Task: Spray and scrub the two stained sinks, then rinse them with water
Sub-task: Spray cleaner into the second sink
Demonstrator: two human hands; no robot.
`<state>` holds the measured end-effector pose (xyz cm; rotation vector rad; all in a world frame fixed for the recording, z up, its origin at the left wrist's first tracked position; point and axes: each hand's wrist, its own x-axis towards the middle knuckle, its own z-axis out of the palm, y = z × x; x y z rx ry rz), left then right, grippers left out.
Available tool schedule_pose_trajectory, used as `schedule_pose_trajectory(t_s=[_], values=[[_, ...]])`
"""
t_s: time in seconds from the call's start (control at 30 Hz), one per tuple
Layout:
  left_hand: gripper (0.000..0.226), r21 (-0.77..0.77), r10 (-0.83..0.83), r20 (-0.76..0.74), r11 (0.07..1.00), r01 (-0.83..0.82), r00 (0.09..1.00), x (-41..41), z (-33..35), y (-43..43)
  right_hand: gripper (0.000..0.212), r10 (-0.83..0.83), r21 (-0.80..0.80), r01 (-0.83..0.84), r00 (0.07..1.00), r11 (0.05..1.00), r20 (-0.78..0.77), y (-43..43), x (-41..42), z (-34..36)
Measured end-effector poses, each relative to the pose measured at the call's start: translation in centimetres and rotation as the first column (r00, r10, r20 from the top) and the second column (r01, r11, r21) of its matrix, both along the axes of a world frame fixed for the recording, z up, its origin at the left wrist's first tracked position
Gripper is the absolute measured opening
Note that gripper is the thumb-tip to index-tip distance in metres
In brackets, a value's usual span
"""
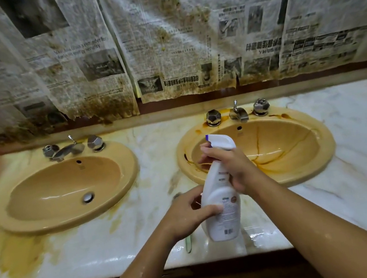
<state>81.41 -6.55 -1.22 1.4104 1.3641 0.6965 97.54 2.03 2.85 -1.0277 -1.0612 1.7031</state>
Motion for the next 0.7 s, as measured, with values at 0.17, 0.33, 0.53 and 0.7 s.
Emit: schedule_pose_trajectory(t_s=[0.17, 0.33, 0.53, 0.7], values=[[0.041, -0.018, 0.059, -0.128, 0.998, -0.062, 0.990, 3.1, -0.1, 1.2, 0.014, -0.034, 0.057, 0.018, 0.957, 0.998, 0.288, 2.1, 2.2, -0.7], [0.040, 0.154, 0.227, -0.293, 0.970, -0.188, 0.929, 7.2, 0.1, 1.5, 0.039, -0.235, 0.240, 0.120, 0.809, 0.963, 0.539, 2.7, 4.2, -0.7], [0.044, 0.259, 0.273, -0.363, 0.948, -0.185, 0.891, 10.6, -0.9, 1.7, 0.030, -0.232, 0.204, 0.141, 0.808, 0.969, 0.542, 3.3, 7.1, -1.4], [0.050, 0.221, 0.175, -0.450, 0.972, -0.080, 0.876, 12.3, -1.6, 1.8, 0.029, -0.190, 0.134, 0.139, 0.815, 0.981, 0.548, 3.9, 7.0, -2.5]])
